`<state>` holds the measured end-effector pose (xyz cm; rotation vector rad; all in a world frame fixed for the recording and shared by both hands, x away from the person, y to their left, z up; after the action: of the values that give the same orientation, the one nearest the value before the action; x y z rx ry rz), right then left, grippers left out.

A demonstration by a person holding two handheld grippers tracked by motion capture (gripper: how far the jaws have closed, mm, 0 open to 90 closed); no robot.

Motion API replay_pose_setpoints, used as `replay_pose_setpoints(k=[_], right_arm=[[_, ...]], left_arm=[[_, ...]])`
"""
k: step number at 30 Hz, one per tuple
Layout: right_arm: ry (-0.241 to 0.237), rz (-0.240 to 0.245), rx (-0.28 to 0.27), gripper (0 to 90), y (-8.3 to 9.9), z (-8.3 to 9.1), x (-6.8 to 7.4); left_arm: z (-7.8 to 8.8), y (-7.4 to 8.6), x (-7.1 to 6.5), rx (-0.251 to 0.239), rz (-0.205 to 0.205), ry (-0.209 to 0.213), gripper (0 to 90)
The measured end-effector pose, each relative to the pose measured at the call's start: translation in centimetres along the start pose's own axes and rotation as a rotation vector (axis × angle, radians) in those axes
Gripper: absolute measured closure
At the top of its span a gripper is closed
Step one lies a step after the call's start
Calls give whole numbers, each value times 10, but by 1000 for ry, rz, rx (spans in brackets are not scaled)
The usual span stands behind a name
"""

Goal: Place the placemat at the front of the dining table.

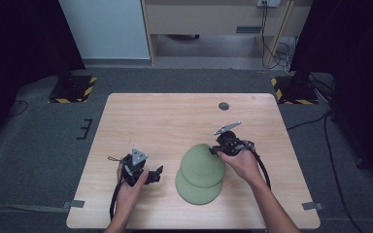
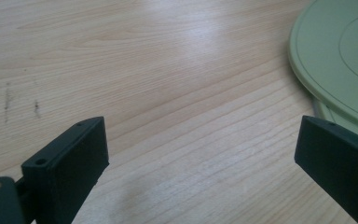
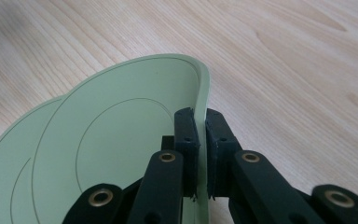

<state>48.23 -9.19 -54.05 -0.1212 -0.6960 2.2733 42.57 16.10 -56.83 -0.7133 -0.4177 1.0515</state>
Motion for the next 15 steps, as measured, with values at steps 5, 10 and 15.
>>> replay_pose_setpoints(k=[5, 10, 15], right_arm=[[14, 19, -1, 856, -7, 5, 2], [25, 33, 0, 856, -12, 9, 5], [28, 42, -4, 856, -17, 12, 5]], left_arm=[[2, 0, 5, -2, 10, -4, 21], [2, 1, 10, -1, 19, -9, 21], [2, 2, 14, 0, 30, -9, 22]])
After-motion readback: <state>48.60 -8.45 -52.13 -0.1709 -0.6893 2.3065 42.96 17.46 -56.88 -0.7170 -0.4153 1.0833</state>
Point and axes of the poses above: each handheld gripper's, and its own axes: z roughly backward along the jaws, y roughly out of its underside, x roughly to its left, the point moved 9 cm from there along -z, roughly forward along the jaws, and after that the axes turned 7 degrees about x, right-handed, at the moved point
